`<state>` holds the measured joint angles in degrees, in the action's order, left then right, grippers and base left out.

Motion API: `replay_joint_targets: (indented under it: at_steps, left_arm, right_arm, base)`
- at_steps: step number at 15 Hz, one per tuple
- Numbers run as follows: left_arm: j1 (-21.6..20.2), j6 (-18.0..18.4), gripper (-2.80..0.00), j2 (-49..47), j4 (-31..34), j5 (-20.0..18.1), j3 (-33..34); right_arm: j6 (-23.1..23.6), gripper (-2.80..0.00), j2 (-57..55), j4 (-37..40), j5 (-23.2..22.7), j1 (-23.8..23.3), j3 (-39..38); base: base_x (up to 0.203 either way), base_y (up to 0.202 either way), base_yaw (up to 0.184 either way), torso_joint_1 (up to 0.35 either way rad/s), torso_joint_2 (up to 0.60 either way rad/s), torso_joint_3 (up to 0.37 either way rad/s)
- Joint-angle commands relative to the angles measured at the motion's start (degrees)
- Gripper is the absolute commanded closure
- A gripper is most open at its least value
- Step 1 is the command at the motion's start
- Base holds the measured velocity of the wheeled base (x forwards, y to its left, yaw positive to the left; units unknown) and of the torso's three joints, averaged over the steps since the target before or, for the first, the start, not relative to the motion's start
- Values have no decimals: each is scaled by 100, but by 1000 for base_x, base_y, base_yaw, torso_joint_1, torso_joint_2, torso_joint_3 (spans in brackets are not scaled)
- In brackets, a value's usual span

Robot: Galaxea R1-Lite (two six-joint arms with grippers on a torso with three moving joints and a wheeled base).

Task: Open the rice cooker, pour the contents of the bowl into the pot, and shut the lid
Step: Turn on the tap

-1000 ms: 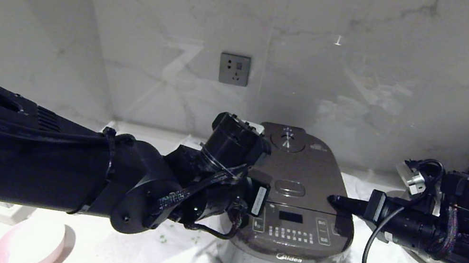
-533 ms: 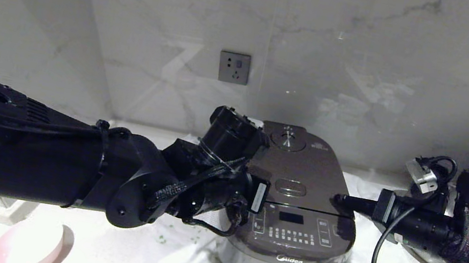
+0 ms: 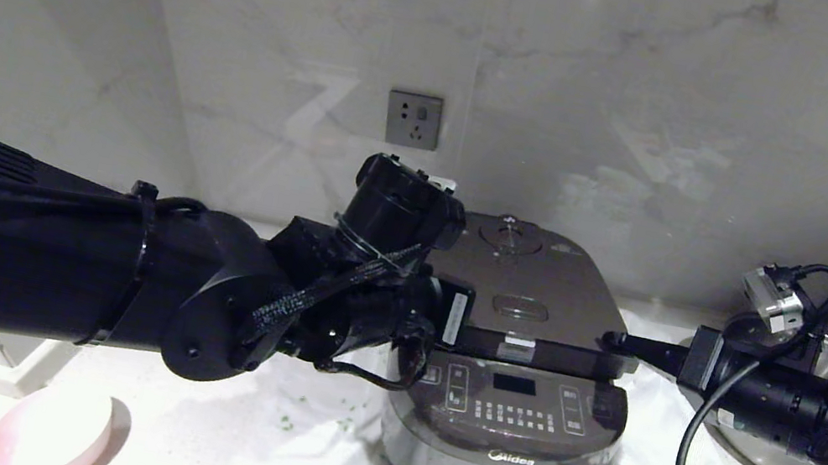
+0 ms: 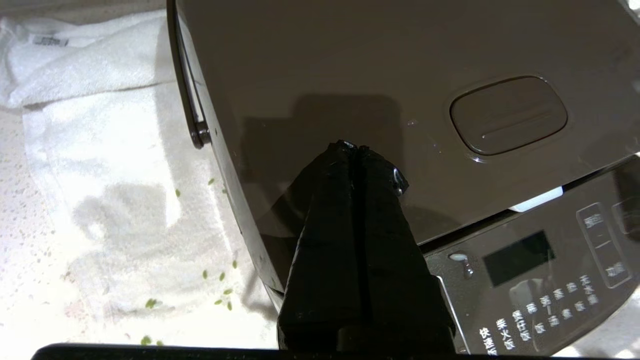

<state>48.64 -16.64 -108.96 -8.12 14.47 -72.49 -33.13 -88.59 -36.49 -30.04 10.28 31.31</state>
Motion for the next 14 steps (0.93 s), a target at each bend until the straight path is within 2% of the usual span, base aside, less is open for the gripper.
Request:
replay_joint_targets:
  at_steps: [1,5,10,14]
  left_arm:
    - [-12,-15,0,57,-10,12,-3]
    - [-99,-15,0,224,-14,12,-35]
    - [-396,-6,0,654,19,12,-66]
    - [-560,9,0,1131,30,31,30]
  right_arm:
    - [-18,0,43,-34,-20,1,-2]
    - [-16,0,96,-34,75,-6,25]
    - [-18,0,277,-18,242,1,166]
    - [22,0,808,715,497,-5,649]
  base:
    - [0,0,0,0,0,0]
    - [0,0,0,0,0,0]
    - [0,0,0,0,0,0]
    - [0,0,0,0,0,0]
